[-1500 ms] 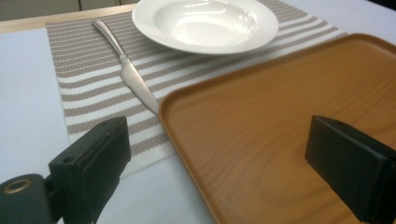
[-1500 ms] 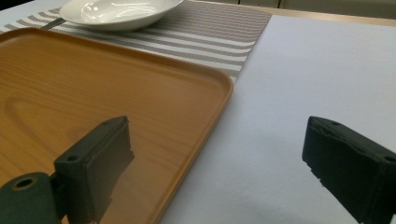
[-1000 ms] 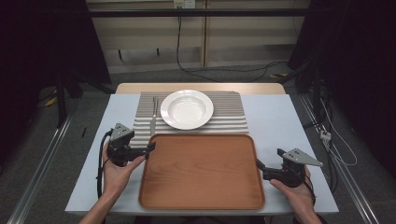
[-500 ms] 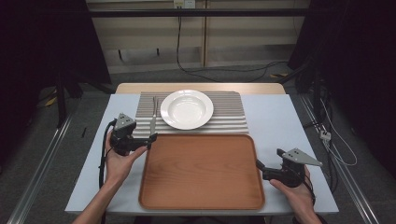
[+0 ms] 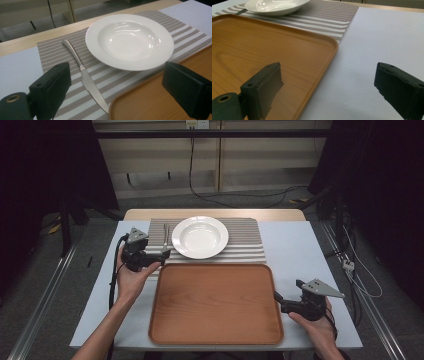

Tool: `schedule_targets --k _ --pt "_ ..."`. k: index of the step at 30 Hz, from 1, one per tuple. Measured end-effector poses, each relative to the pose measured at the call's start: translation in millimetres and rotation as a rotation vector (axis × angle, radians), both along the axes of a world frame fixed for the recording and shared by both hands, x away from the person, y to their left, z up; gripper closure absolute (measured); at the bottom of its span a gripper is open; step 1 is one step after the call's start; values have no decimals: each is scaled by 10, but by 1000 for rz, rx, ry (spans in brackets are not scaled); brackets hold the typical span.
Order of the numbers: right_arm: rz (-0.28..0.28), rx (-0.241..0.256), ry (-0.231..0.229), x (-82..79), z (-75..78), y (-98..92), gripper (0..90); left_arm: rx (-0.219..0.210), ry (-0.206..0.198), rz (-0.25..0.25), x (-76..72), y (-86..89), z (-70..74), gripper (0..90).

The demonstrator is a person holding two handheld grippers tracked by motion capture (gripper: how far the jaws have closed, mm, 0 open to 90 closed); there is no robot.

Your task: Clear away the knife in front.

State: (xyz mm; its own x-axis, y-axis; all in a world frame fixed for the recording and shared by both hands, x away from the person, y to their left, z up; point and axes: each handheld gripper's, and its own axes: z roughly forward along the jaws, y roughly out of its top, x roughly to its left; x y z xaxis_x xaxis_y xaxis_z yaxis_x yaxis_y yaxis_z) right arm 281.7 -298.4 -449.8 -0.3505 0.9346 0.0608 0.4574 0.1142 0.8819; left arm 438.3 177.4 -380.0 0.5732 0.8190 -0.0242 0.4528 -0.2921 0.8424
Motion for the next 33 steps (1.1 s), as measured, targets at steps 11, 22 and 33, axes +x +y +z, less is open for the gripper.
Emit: schedule_targets --k 11,22,33 --pt "7 4 0 4 -2 4 73 35 -5 32 282 -57 16 97" --pt "10 7 7 8 -7 6 72 58 29 72 600 -71 52 127" --pt "12 10 10 10 -11 4 72 87 95 101 907 -126 -118 158"
